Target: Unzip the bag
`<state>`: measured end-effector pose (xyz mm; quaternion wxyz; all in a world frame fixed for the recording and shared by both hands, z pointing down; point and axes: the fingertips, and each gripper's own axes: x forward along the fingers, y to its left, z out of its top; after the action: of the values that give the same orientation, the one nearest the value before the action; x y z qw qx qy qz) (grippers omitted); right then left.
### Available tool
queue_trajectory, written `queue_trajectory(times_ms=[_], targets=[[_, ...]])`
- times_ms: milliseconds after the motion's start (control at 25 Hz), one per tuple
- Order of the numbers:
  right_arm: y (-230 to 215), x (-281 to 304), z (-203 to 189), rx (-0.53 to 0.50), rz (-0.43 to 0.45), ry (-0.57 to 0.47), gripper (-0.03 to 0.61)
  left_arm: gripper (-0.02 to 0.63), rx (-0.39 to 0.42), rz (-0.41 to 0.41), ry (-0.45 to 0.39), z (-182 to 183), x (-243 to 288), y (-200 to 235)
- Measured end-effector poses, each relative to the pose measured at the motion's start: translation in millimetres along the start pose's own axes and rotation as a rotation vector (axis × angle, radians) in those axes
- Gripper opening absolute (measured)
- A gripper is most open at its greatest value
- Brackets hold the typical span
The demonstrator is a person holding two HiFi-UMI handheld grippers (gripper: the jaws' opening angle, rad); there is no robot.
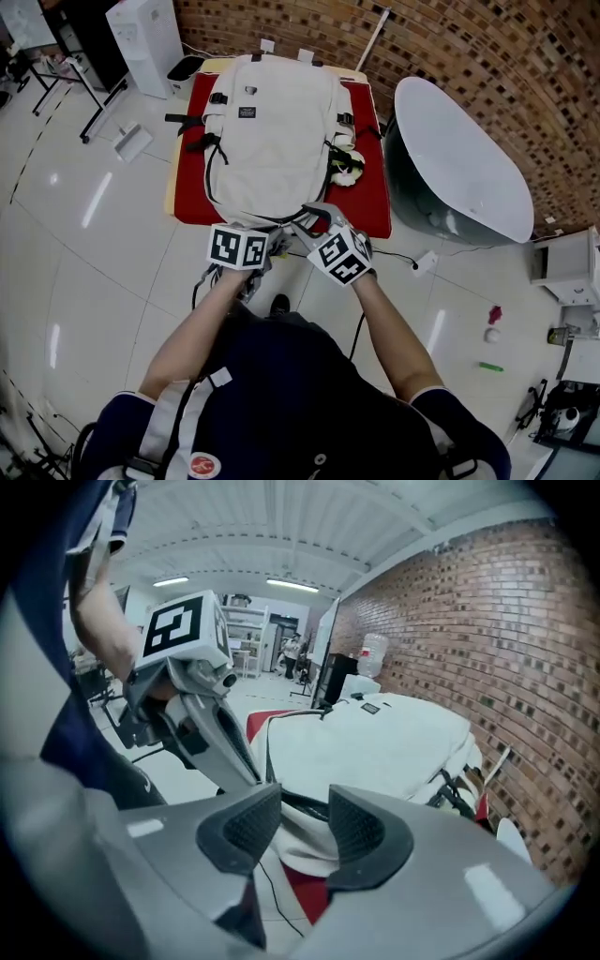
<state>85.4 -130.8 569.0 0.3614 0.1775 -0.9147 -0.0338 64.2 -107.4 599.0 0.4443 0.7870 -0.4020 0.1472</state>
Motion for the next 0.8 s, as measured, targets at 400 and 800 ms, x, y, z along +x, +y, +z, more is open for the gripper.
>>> queue_trajectory(times_ms=[400,800], targets=[[-4.4,21.7,-26.2,-0.048,0.103,0.125,0.060,0.014,0.028,0.019,0.014,-1.4,0.3,6.5],[-2.8,29.6,-36.4,-0.048,0.109,0.152,0.038,0.012,0.099,0.099,0.028,-3.2,-20.3,30.8]])
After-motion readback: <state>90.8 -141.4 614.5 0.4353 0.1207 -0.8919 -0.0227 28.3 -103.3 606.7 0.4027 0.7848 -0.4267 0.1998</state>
